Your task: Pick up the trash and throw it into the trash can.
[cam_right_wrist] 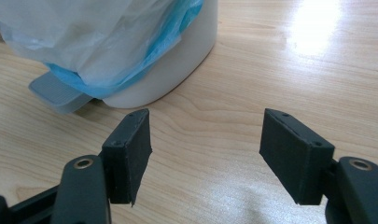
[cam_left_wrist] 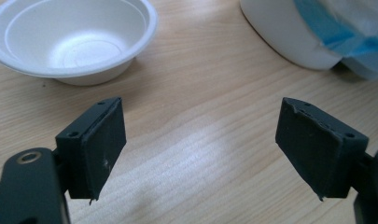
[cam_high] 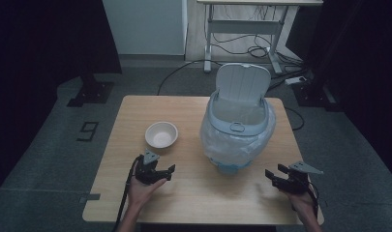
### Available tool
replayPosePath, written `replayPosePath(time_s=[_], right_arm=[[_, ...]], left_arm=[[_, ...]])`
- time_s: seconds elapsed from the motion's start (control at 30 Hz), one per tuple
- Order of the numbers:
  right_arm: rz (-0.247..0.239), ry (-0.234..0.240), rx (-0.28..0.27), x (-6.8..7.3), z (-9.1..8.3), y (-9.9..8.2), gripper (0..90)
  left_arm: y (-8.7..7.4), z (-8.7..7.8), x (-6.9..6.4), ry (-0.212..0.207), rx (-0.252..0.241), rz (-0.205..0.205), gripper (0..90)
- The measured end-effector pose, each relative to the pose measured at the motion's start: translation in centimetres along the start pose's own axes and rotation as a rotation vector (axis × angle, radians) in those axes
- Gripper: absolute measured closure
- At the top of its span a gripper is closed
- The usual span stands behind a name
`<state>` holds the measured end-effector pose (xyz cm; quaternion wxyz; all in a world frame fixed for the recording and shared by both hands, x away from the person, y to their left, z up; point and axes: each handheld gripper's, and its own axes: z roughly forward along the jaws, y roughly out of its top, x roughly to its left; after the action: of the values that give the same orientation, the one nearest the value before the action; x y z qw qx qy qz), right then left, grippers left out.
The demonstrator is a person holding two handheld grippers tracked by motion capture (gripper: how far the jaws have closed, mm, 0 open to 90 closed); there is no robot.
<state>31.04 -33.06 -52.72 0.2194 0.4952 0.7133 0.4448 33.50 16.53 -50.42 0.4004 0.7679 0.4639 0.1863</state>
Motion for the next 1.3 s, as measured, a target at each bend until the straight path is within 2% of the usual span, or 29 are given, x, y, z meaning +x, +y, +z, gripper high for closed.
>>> replayPosePath(time_s=[0.3, 0.53, 0.67, 0.87, 1.07, 1.3], right_arm=[[0.006, -0.012, 0.011, -0.3, 0.2, -0.2, 33.4], [0.009, -0.022, 0.009, -0.4, 0.2, -0.3, 33.8], [0.0, -0.019, 0.023, -0.2, 0.4, -0.4, 33.8], [0.003, -0.017, 0.038, -0.3, 0.6, -0.6, 33.8], [0.001, -0.015, 0.047, -0.2, 0.6, -0.7, 33.7], [-0.005, -0.044, 0.032, -0.2, 0.5, -0.7, 34.4]], left_arm=[[1.2, 0.2, 0.9, 0.005, -0.003, -0.016, 15.2], [2.4, 0.5, 2.0, -0.002, -0.008, -0.05, 14.6], [3.2, 0.8, 2.7, 0.02, 0.004, -0.043, 14.5], [4.2, 1.0, 3.8, 0.051, 0.005, -0.062, 14.7], [4.8, 1.4, 4.9, 0.08, 0.013, -0.064, 14.6], [5.1, 2.1, 6.3, 0.089, 0.015, -0.09, 14.7]])
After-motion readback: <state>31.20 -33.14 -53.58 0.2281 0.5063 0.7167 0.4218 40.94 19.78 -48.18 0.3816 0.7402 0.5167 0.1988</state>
